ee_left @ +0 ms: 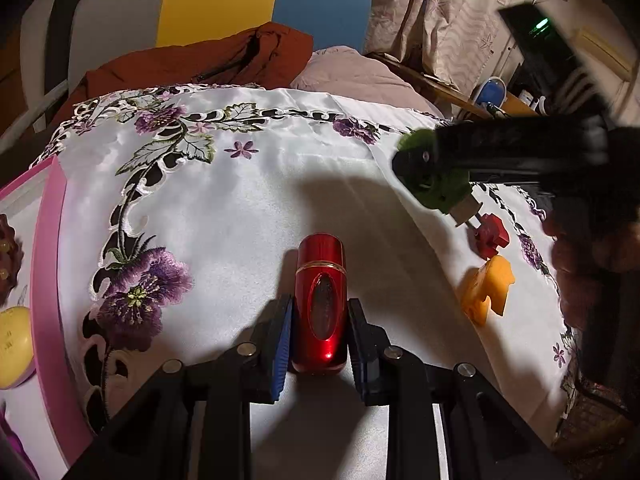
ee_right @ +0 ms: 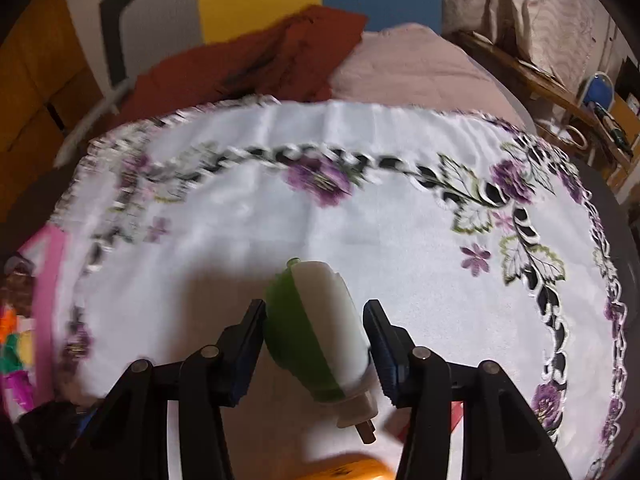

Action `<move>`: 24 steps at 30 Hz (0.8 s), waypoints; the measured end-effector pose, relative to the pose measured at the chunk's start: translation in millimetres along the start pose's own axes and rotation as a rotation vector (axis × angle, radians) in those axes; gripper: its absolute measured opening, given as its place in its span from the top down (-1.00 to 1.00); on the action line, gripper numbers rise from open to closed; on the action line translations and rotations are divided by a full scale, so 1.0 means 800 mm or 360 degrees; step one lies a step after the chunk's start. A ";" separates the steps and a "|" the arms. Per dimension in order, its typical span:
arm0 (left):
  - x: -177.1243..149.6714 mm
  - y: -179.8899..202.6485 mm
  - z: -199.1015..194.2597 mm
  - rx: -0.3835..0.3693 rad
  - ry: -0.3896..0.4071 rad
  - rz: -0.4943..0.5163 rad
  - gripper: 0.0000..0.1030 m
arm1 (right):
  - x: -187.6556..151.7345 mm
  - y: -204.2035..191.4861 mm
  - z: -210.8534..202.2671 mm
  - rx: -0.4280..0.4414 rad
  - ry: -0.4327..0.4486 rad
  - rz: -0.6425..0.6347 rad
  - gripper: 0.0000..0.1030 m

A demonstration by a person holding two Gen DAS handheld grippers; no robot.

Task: Organize rigid objects
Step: 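Carry the red cylinder toward the tray with the left gripper while the right gripper holds the green device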

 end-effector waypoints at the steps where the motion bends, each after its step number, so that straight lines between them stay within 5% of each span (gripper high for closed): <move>1: 0.000 0.000 0.000 -0.0002 0.0003 0.0000 0.49 | -0.002 -0.008 -0.004 0.0091 -0.0020 0.0039 0.02; 7: 0.001 0.002 -0.007 0.0005 0.0005 0.0023 0.50 | -0.044 -0.035 0.007 0.0229 -0.0222 0.0116 0.02; 24: 0.000 0.005 -0.074 0.0073 0.0057 0.0044 0.50 | -0.051 -0.014 0.019 0.0256 -0.0242 0.0246 0.05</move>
Point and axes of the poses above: each gripper's, at about its wrist camera, not at the fingertips, and z roughly the way its jaws point, y to its right, x to its top, the point moved 4 cm from there along z, roughly the way its jaws point, and after that the axes turned 15 degrees about y, right-handed, at the moved point
